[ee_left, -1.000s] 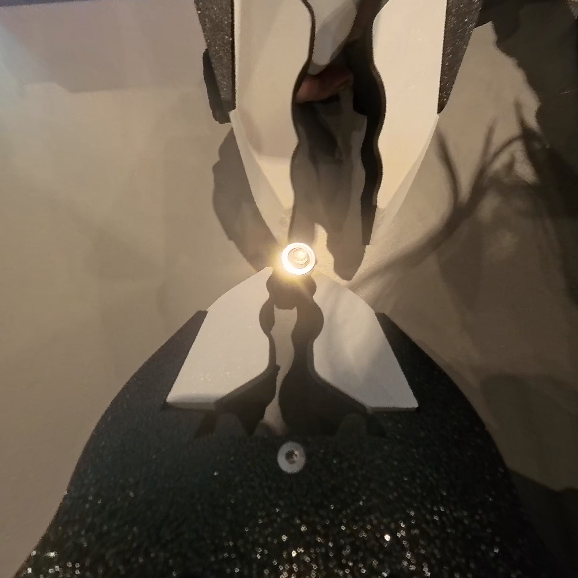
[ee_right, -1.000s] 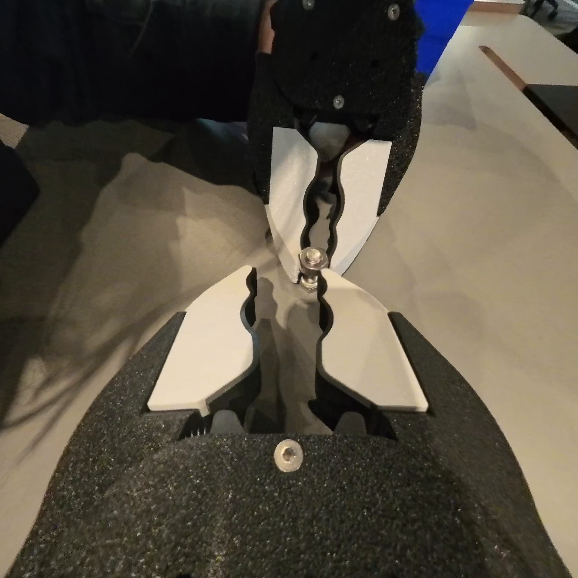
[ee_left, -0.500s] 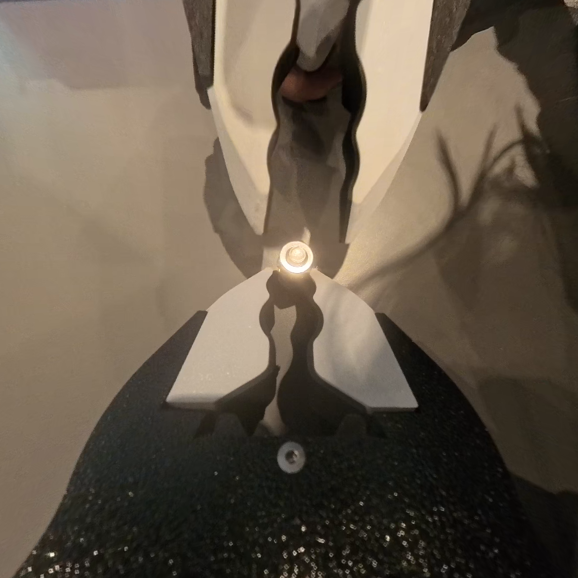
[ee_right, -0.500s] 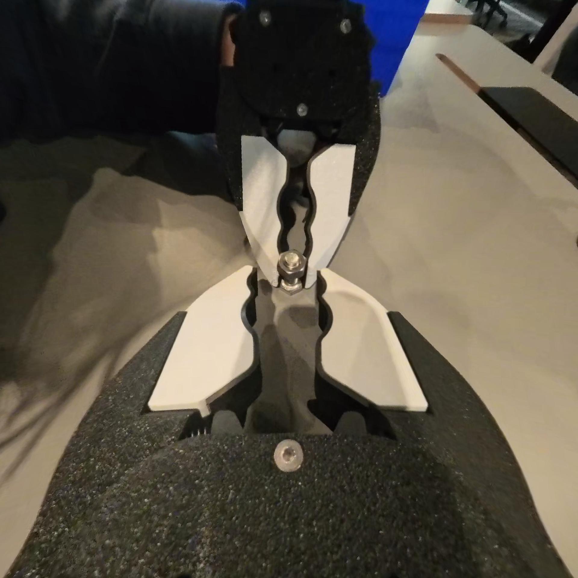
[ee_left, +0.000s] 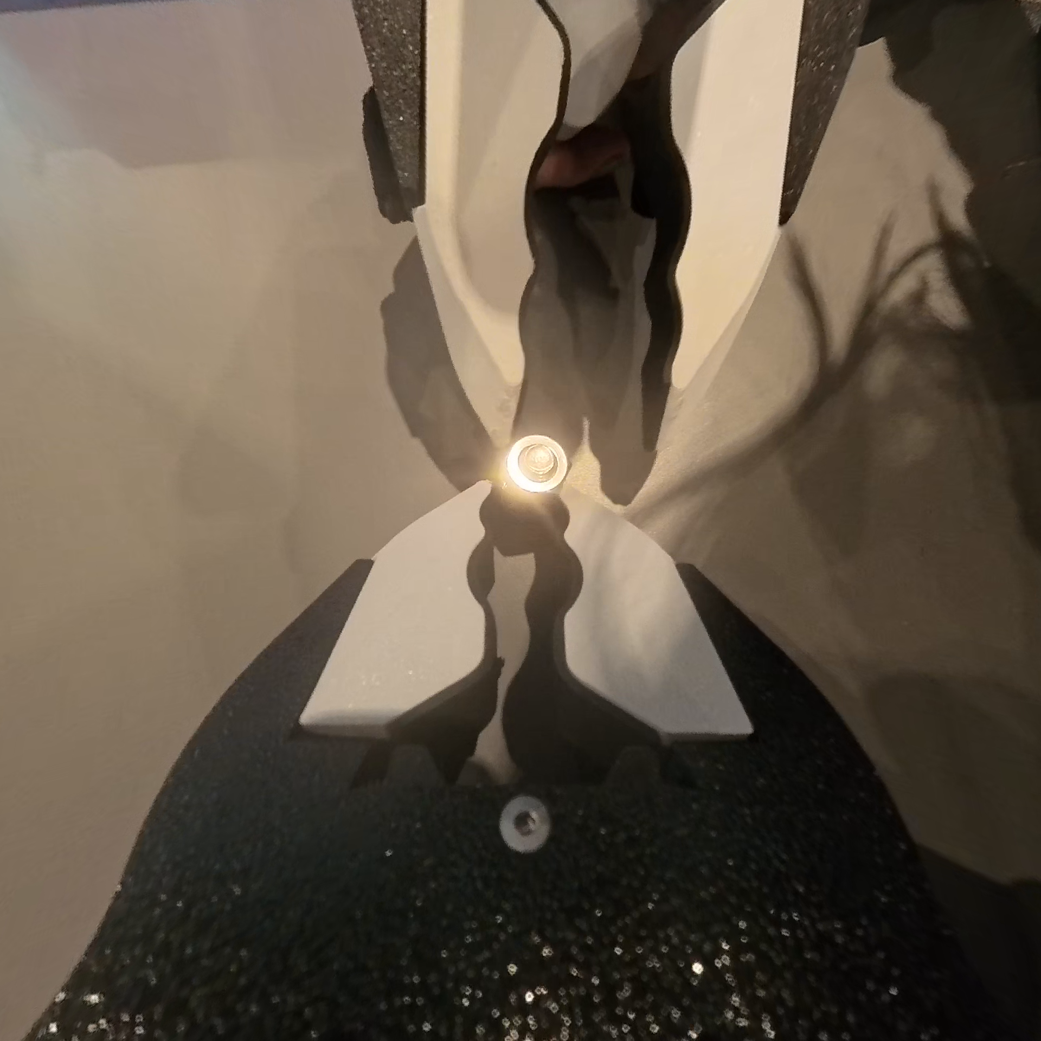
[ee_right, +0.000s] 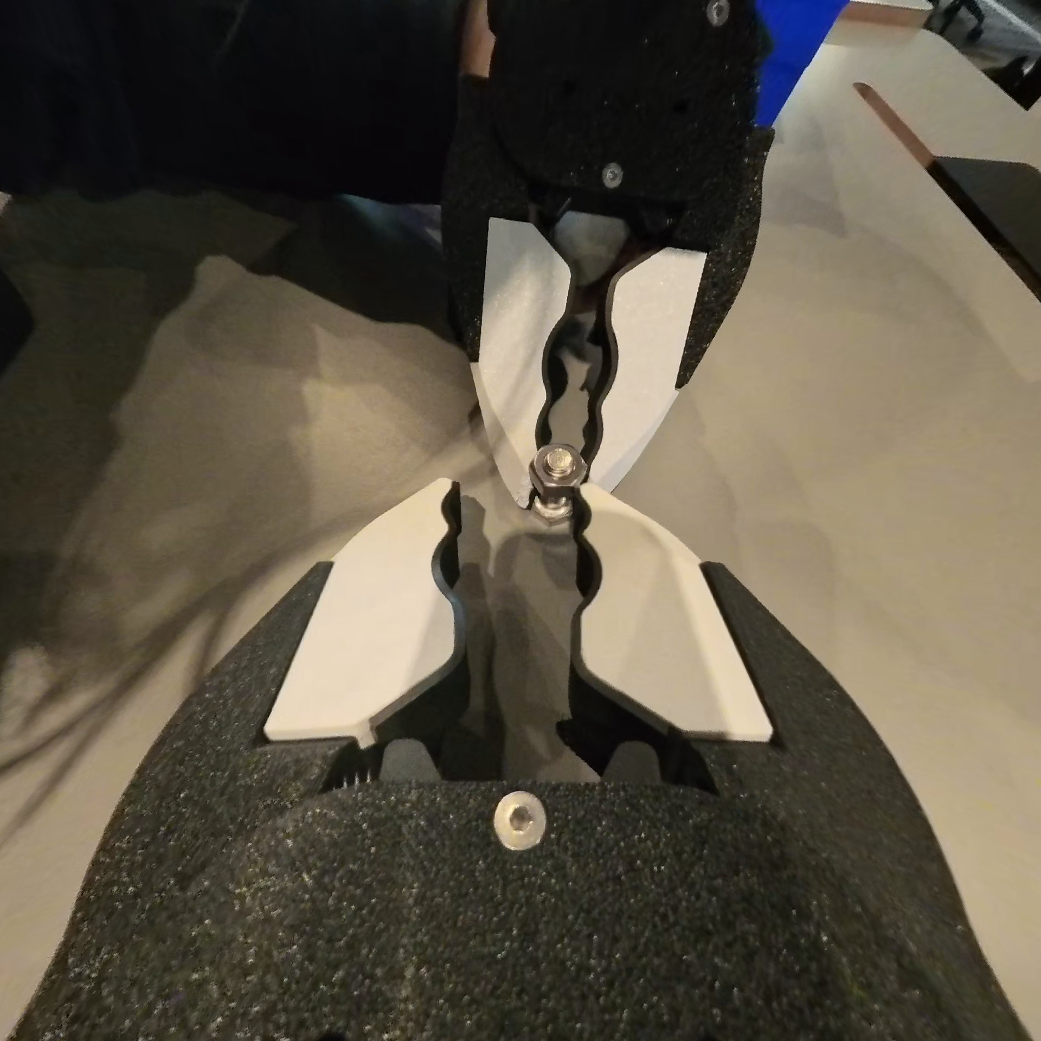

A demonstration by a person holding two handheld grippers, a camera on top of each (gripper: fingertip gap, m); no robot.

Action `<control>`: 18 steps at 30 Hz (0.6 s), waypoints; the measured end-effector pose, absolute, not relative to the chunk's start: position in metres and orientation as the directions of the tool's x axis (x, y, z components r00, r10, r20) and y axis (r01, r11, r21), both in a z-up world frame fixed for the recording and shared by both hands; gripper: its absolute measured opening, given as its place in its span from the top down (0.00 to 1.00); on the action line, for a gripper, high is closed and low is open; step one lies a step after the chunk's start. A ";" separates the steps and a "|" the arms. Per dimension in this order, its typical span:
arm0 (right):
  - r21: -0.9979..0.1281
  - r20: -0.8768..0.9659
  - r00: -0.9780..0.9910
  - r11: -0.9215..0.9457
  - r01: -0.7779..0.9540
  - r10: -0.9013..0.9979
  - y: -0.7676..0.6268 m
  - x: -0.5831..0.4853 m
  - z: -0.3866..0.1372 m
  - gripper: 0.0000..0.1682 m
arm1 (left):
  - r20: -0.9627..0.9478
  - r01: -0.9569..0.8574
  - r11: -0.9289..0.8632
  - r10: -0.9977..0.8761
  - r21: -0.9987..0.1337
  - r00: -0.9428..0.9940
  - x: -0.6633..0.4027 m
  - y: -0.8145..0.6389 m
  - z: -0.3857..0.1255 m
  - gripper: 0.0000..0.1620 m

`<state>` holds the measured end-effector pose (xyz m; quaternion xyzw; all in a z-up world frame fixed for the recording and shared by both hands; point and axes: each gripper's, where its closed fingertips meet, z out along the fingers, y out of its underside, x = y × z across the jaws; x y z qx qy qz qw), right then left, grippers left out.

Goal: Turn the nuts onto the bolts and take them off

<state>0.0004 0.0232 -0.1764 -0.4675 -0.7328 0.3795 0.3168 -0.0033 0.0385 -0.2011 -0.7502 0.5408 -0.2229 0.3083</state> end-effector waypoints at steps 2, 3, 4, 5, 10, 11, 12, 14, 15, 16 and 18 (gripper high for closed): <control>-0.853 0.104 -0.367 0.273 0.445 0.924 0.023 0.001 -0.176 0.78 | 0.001 -0.674 -0.224 -0.949 -0.704 0.315 -0.003 0.039 -0.201 0.90; -0.853 0.103 -0.368 0.273 0.446 0.924 0.023 0.001 -0.176 0.78 | 0.000 -0.674 -0.224 -0.949 -0.704 0.315 -0.003 0.039 -0.201 0.90; -0.853 0.102 -0.370 0.272 0.446 0.924 0.022 0.002 -0.177 0.78 | 0.000 -0.674 -0.224 -0.949 -0.704 0.315 -0.003 0.039 -0.201 0.90; -0.853 0.099 -0.372 0.271 0.446 0.923 0.022 0.002 -0.177 0.79 | 0.000 -0.674 -0.224 -0.949 -0.704 0.315 -0.003 0.039 -0.201 0.90; -0.857 0.075 -0.386 0.257 0.447 0.919 0.021 0.004 -0.176 0.81 | 0.001 -0.674 -0.225 -0.949 -0.704 0.315 -0.003 0.039 -0.202 0.90; -0.860 0.070 -0.385 0.251 0.444 0.920 0.021 0.004 -0.175 0.81 | 0.002 -0.673 -0.226 -0.949 -0.704 0.316 -0.003 0.039 -0.202 0.90; -0.865 0.062 -0.384 0.242 0.440 0.921 0.022 0.004 -0.174 0.82 | 0.004 -0.672 -0.229 -0.948 -0.704 0.319 -0.003 0.039 -0.202 0.90; -0.879 0.049 -0.382 0.221 0.422 0.923 0.022 0.005 -0.170 0.83 | 0.011 -0.670 -0.239 -0.945 -0.703 0.326 -0.002 0.039 -0.202 0.90; -0.888 0.048 -0.373 0.211 0.409 0.927 0.024 0.005 -0.167 0.83 | 0.013 -0.670 -0.241 -0.945 -0.702 0.326 -0.002 0.039 -0.202 0.90; -0.894 0.048 -0.358 0.200 0.400 0.932 0.026 0.005 -0.165 0.82 | 0.010 -0.672 -0.236 -0.947 -0.702 0.321 -0.001 0.038 -0.202 0.90; -0.900 0.043 -0.336 0.182 0.395 0.941 0.029 0.004 -0.163 0.80 | -0.001 -0.678 -0.217 -0.952 -0.702 0.306 0.001 0.037 -0.202 0.90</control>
